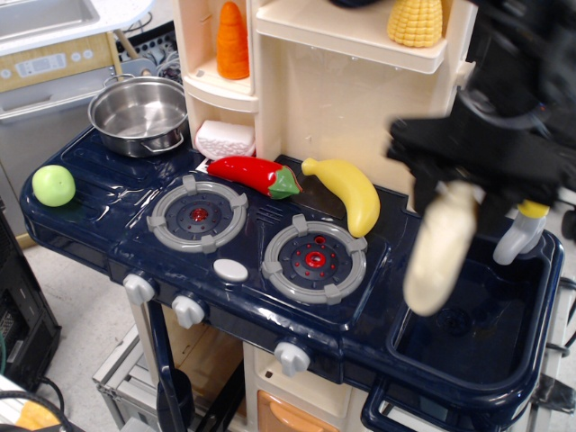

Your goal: Put detergent in sink

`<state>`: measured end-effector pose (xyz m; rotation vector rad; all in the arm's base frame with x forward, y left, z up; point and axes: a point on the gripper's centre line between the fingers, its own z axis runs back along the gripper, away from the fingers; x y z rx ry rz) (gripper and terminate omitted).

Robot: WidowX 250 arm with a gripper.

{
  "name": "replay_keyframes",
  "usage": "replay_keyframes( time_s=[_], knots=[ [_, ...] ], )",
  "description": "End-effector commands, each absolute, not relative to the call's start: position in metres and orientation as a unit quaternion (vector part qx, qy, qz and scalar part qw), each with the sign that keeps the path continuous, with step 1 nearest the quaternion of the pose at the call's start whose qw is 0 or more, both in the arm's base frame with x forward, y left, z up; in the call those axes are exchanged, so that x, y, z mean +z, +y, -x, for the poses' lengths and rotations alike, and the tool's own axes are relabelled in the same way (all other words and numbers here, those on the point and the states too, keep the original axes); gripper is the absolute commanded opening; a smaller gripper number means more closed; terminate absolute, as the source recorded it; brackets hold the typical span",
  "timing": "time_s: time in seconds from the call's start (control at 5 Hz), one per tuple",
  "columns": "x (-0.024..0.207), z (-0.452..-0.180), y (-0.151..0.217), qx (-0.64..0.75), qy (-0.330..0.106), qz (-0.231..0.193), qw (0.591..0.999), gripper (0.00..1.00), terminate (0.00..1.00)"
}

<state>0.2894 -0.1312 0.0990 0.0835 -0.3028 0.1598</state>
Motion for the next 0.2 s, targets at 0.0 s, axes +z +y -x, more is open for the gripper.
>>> replay_keyframes(
  time_s=[0.0],
  knots=[
    [0.112,-0.309,-0.137,0.115,-0.222,-0.037,0.968,0.0,1.0]
  ],
)
